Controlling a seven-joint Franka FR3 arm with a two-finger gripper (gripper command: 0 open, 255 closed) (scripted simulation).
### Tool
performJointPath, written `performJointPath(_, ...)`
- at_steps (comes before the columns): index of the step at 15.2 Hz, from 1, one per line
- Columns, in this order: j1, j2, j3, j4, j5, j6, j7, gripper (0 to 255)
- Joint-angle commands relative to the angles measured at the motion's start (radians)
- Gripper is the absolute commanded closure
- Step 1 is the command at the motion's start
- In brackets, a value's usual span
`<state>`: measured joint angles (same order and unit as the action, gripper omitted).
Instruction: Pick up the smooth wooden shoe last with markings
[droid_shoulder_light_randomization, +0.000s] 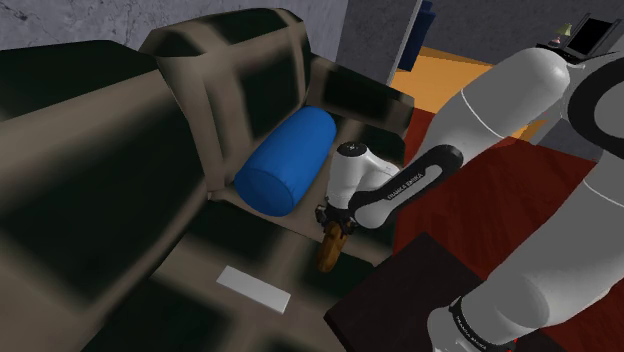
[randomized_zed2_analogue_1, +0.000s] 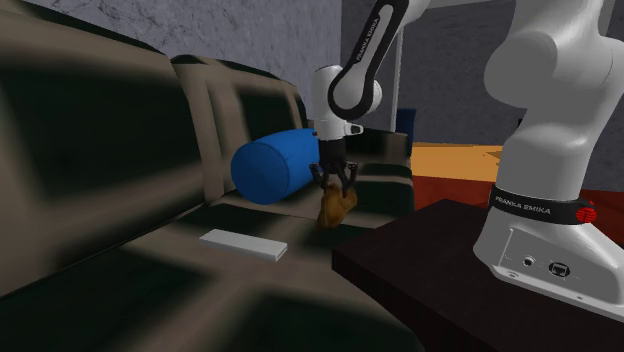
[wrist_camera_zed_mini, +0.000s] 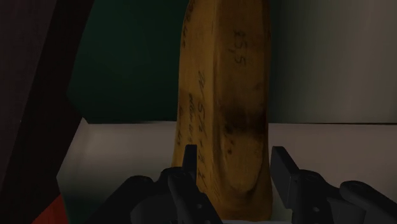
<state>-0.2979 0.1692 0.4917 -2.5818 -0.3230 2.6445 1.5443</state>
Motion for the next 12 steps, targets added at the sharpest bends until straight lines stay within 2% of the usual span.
performJointPath(1, -0.009, -0.035, 0.020, -0.005, 0.044, -0.022, -0.030, 255)
performJointPath(10, -0.018, -0.186, 0.058, -0.005, 0.222, -0.141, -0.164, 255)
performJointPath(12, -0.017, -0.188, 0.058, -0.005, 0.224, -0.143, -0.166, 255)
